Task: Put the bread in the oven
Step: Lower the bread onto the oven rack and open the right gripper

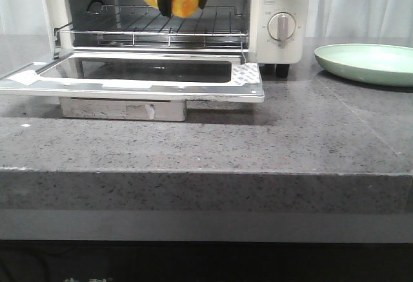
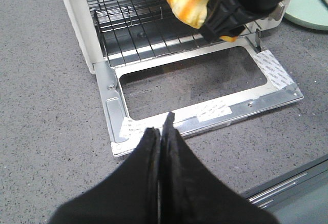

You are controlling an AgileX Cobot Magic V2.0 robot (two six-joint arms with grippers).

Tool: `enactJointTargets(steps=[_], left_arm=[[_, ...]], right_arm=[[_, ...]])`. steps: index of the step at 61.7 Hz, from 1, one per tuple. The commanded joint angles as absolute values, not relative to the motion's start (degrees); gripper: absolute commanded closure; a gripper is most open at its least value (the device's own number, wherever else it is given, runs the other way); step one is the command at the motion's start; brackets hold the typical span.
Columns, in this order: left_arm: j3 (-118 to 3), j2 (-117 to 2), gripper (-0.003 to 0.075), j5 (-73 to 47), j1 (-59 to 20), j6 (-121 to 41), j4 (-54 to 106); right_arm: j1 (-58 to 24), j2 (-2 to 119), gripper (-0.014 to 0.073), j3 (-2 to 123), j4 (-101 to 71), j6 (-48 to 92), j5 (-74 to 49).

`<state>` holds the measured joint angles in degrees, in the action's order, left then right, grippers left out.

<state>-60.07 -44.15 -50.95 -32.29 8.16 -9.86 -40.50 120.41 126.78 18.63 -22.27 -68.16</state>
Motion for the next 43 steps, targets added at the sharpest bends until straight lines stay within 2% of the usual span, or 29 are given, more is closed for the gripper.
enactJointTargets(steps=[1, 20, 25, 29, 39, 43], left_arm=[[-61.5, -43.9, 0.0738, -46.8, -32.3, 8.6, -10.1], [-61.5, -43.9, 0.0738, -46.8, -32.3, 8.6, -10.1], [-61.5, -43.9, 0.0738, -46.8, -32.3, 8.6, -10.1], [-61.5, -43.9, 0.0738, -46.8, -32.3, 8.6, -10.1], [-61.5, -43.9, 0.0738, -46.8, -32.3, 8.6, -10.1], [-61.5, -43.9, 0.0738, -46.8, -32.3, 8.6, -10.1]], right_arm=[[-40.5, 118.4, 0.0503, 130.5, 23.2, -22.2, -66.4], [-40.1, 118.7, 0.0499, 130.6, 25.0, -21.5, -64.4], [-39.8, 118.7, 0.0462, 130.6, 25.0, -21.5, -64.5], [-39.4, 118.7, 0.0375, 130.6, 24.9, -21.5, -64.5], [-39.2, 118.7, 0.0067, 130.6, 24.9, -21.5, -64.8], [-39.2, 118.7, 0.0017, 130.6, 24.7, -21.6, -65.4]])
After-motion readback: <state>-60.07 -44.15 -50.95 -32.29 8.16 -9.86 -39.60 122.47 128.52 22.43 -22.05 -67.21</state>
